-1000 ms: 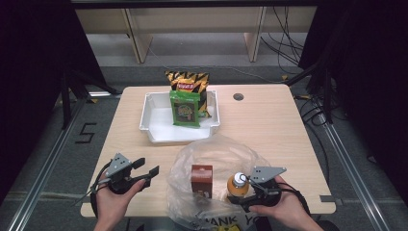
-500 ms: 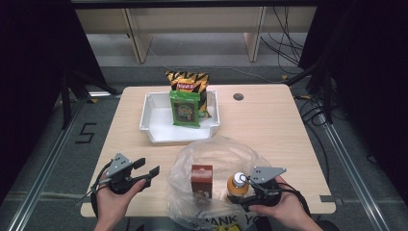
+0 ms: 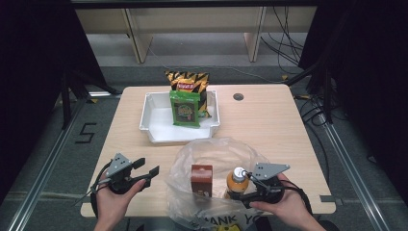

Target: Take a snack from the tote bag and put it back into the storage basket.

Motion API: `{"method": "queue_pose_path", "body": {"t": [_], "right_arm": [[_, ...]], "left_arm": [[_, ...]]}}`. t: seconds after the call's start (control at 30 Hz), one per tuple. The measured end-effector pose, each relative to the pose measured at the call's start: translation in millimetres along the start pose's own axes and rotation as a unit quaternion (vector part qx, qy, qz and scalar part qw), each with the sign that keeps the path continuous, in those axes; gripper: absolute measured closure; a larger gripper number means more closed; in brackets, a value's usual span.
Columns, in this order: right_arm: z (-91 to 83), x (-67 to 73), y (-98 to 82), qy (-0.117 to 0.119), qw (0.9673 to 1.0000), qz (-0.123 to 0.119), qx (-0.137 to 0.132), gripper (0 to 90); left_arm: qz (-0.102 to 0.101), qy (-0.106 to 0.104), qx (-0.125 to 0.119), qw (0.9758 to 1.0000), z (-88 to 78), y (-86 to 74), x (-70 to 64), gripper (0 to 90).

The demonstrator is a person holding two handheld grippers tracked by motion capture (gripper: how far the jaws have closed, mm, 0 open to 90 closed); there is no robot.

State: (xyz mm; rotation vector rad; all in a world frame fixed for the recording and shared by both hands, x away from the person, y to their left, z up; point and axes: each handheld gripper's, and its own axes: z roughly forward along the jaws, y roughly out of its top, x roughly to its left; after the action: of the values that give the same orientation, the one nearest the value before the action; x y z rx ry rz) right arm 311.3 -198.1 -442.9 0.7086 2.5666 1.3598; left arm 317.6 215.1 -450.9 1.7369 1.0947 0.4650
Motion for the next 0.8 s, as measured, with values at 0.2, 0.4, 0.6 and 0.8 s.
{"method": "queue_pose_path", "body": {"t": [0.2, 0.4, 0.6, 0.8], "right_arm": [[-5.7, -1.0, 12.1, -0.004, 0.9998, -0.009, -0.017, 34.1], [-12.2, -2.9, 21.9, -0.003, 0.9996, -0.001, -0.028, 34.1], [-17.7, -3.8, 31.0, 0.003, 0.9996, -0.003, -0.030, 34.1], [-22.9, -5.2, 42.8, -0.006, 0.9986, -0.005, -0.051, 34.2]], "left_arm": [[0.000, 0.001, 0.000, 1.0000, -0.6, 0.1, 0.3, 33.7], [0.001, 0.001, 0.000, 1.0000, -0.6, 0.2, -0.1, 33.6], [0.001, 0.000, 0.000, 1.0000, -0.3, 0.2, -0.2, 33.6], [0.002, -0.001, 0.000, 1.0000, 0.0, 0.1, -0.3, 33.6]]}}
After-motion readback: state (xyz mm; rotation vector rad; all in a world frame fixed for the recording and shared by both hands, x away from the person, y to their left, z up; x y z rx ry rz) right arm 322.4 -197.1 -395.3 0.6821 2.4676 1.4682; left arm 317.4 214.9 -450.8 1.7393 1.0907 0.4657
